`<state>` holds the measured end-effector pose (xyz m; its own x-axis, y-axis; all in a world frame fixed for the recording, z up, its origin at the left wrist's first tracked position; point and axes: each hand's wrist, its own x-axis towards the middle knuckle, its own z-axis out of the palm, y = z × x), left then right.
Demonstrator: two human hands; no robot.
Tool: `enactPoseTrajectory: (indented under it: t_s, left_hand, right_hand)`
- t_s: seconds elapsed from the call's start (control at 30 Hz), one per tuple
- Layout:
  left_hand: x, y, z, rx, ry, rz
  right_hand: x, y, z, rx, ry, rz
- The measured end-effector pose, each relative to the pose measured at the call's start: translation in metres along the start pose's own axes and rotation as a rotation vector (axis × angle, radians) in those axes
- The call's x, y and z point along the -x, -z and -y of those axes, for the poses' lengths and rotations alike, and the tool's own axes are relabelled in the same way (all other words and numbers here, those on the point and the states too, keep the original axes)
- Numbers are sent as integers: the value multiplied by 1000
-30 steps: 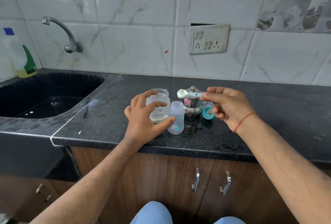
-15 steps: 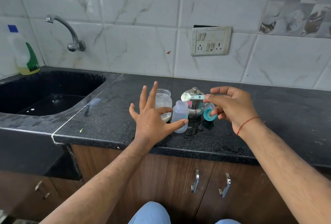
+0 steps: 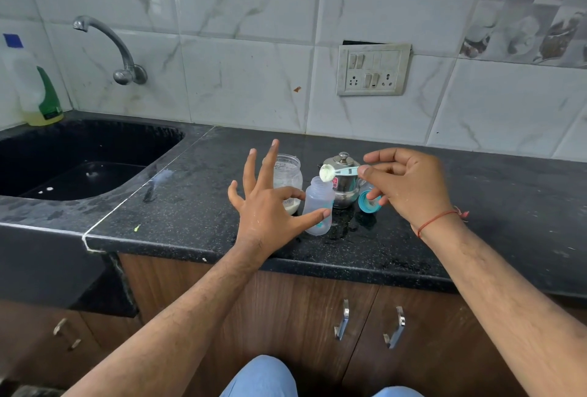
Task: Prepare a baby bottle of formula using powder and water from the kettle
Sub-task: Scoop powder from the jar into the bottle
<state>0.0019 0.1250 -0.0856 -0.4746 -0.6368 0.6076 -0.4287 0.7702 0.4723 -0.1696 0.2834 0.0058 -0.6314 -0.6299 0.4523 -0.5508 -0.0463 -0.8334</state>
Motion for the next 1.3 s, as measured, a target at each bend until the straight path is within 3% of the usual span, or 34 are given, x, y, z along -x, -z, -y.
enactPoseTrajectory:
  t_s: [0.53, 0.93, 1.3]
  left_hand:
    - [0, 2, -2, -1, 4, 14]
    - [0, 0, 0, -4, -12, -14]
    - [-1, 0, 0, -10, 2, 1]
  right_hand:
    - [16, -2, 9, 558, 663, -12]
    - [14, 0, 6, 669, 838, 31]
    - [12, 1, 6, 681, 844, 52]
